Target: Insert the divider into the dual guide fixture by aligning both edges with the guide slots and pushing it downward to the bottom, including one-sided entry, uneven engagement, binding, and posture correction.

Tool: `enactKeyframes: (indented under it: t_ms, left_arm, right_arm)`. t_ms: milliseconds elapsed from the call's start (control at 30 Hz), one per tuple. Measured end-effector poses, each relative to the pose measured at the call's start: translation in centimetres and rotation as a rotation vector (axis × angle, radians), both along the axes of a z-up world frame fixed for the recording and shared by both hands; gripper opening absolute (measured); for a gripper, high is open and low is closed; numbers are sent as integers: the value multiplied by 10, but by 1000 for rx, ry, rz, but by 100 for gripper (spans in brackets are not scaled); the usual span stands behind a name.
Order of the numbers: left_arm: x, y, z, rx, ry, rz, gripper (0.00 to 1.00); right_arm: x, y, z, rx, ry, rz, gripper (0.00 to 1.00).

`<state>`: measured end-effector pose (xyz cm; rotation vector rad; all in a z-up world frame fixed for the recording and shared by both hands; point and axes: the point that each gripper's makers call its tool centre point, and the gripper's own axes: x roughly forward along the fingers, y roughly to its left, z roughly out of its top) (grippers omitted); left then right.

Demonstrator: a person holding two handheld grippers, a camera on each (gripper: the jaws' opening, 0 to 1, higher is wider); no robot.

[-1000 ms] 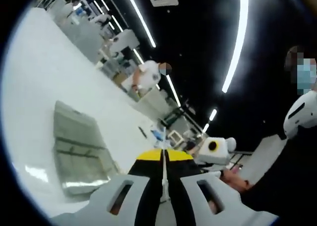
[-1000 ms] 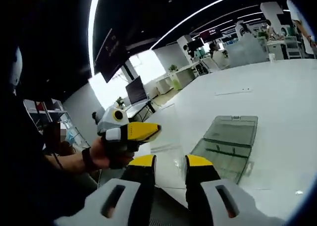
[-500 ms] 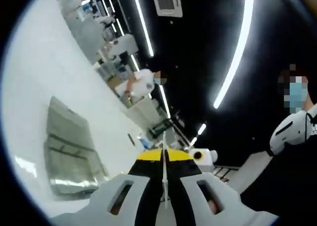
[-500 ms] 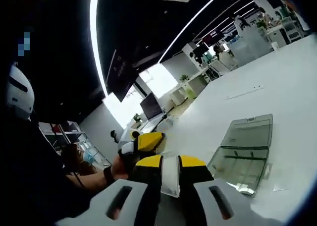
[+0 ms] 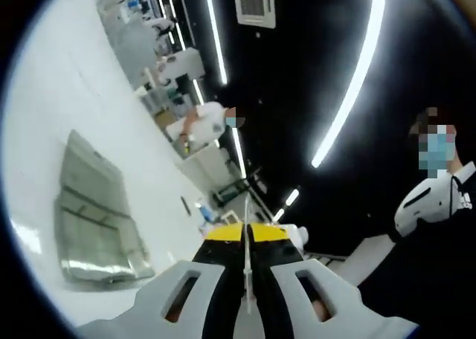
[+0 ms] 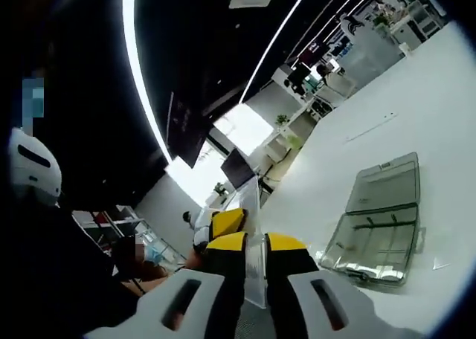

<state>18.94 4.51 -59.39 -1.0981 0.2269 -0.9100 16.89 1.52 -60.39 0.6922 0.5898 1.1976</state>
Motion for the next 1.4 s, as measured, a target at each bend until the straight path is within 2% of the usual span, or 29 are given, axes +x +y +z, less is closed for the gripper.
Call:
enactKeyframes:
  t_ms: [67, 167, 233, 400, 567, 700, 767, 833, 933, 1067, 1133, 1200, 1267, 1400]
  left_arm:
    - [0, 1, 1, -16, 2, 1, 0]
    - [2, 3, 4, -84, 11, 1, 0]
    - [3, 4, 3, -109, 17, 7, 0]
    - [2, 4, -1, -106, 30, 12, 0]
    - [4, 3, -5, -62, 37, 25, 3]
    - [8, 3, -12, 36, 20, 38, 5]
    - [7, 0, -14, 99, -9, 34, 7]
    - [7, -2, -17, 120, 0, 26, 9]
    - [5, -2, -17, 96, 5, 14, 7]
    - [1, 3, -13, 37, 16, 6, 4]
    - [-2, 4, -9, -3, 15, -3, 2]
    - [-3, 10, -3, -76, 20, -24, 0]
    - [-5, 12, 5, -90, -16, -29, 0]
    - [-9, 17, 16, -122, -45, -61, 0]
  right_arm:
    - [1, 0, 3, 21, 14, -3, 3]
    - [2, 0, 11, 75, 51, -7, 2]
    - [3, 1, 14, 86, 55, -9, 1]
    - [2, 2, 11, 60, 63, -8, 0]
    - [3, 2, 10, 19, 30, -26, 0]
    - [6, 1, 6, 1, 33, -55, 0]
    - [7, 0, 6, -17, 21, -67, 0]
    - [9, -1, 6, -24, 19, -83, 0]
    - [7, 1, 3, -54, 10, -85, 0]
    - [2, 5, 3, -59, 19, -70, 0]
    - [0, 6, 4, -56, 28, -64, 1]
    - [-4, 9, 5, -57, 32, -50, 1]
    - [-6, 10, 5, -55, 34, -38, 2]
    - [-12, 14, 20, 37, 41, 9, 2]
